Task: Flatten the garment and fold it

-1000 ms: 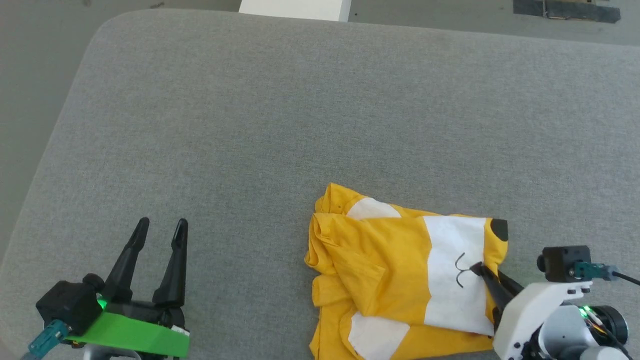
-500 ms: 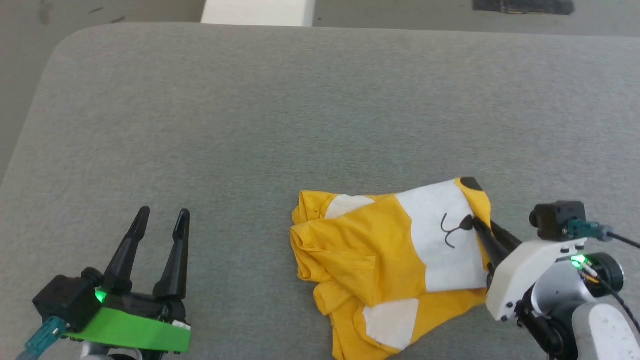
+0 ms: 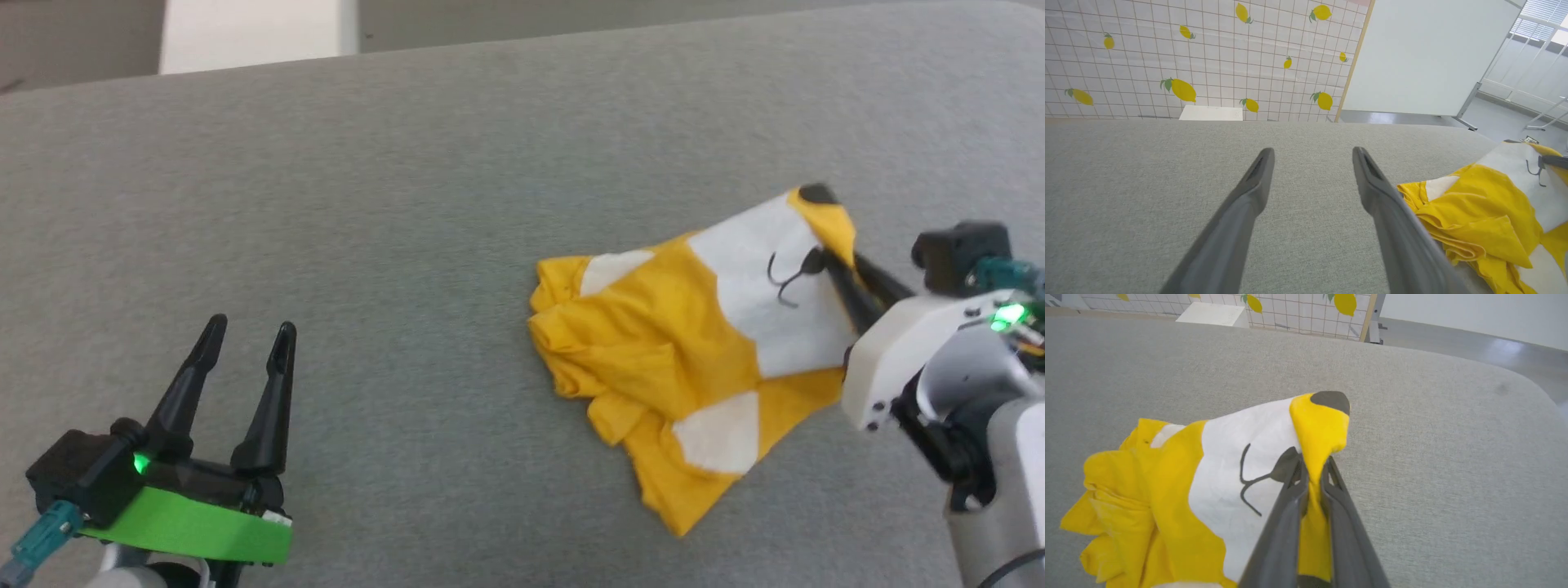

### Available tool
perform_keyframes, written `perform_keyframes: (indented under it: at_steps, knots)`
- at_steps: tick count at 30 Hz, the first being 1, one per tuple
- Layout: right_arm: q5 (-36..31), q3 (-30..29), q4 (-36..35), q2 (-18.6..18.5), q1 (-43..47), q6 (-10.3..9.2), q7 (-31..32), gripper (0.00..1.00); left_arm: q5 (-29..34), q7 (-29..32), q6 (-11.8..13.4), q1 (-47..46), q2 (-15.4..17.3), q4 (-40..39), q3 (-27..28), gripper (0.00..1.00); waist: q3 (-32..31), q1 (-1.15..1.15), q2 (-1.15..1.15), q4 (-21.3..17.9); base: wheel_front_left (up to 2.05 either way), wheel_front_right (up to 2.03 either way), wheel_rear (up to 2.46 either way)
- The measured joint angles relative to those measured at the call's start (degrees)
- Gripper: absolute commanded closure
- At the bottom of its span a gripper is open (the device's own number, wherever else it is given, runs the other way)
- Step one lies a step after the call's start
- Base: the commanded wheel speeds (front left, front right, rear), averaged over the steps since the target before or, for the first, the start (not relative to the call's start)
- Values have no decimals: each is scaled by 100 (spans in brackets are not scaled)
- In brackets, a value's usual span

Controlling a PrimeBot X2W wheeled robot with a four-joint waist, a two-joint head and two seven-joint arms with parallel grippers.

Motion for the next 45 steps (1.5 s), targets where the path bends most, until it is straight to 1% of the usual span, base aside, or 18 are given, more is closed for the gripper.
perform_keyframes:
  at_steps: [3,7,15,20,21,26,28,33,34,36,37,38,39,45]
  knots:
    - [-75,45,-86,-155,-313,0,114,100,18,77,3,-38,93,-134,31,0,72,0,0,-239,0,0,0]
    - [-210,-66,-245,-372,-717,0,289,100,35,189,9,-103,245,-358,118,0,268,0,0,-488,0,0,0]
    - [-541,-492,-372,-942,-1308,0,475,100,118,297,67,-396,616,-950,438,0,946,0,0,-751,0,0,0]
    - [-857,-873,-147,-1265,-1536,1,389,100,171,376,63,-658,821,-1193,533,0,1445,1,0,-850,0,0,0]
    - [-943,-1144,192,-1426,-1666,1,200,100,178,391,49,-744,868,-1244,538,0,1706,1,0,-881,0,0,0]
    - [-1234,-1415,524,-1808,-1745,1,-81,100,186,423,48,-787,947,-1284,547,0,2067,1,0,-874,0,0,0]
    - [-1303,-1533,622,-1830,-1771,1,-130,100,189,420,48,-787,958,-1304,569,0,2197,1,0,-854,0,0,0]
    - [-1526,-1711,831,-1581,-1813,1,-183,100,192,310,51,-809,956,-1361,642,0,2437,1,0,-788,0,0,0]
    - [-1595,-1731,887,-1540,-1814,1,-183,96,192,275,51,-834,954,-1380,642,0,2471,1,0,-768,0,0,0]
    - [-1660,-1785,985,-1490,-1814,1,-185,76,176,207,49,-888,944,-1413,649,0,2506,1,0,-724,0,0,0]
    - [-1707,-1829,1027,-1461,-1814,1,-201,55,159,188,48,-904,943,-1423,650,0,2516,1,0,-699,0,0,0]
    - [-1756,-1856,1073,-1458,-1813,1,-224,9,156,186,47,-911,943,-1429,646,0,2520,1,0,-678,0,0,0]
    - [-1792,-1880,1113,-1457,-1813,1,-257,0,148,182,45,-917,940,-1435,637,0,2518,0,0,-661,0,0,0]
    - [-1871,-1991,1326,-1454,-1813,1,-420,0,123,16,102,-943,794,-1373,659,0,2375,1,0,-619,0,0,0]
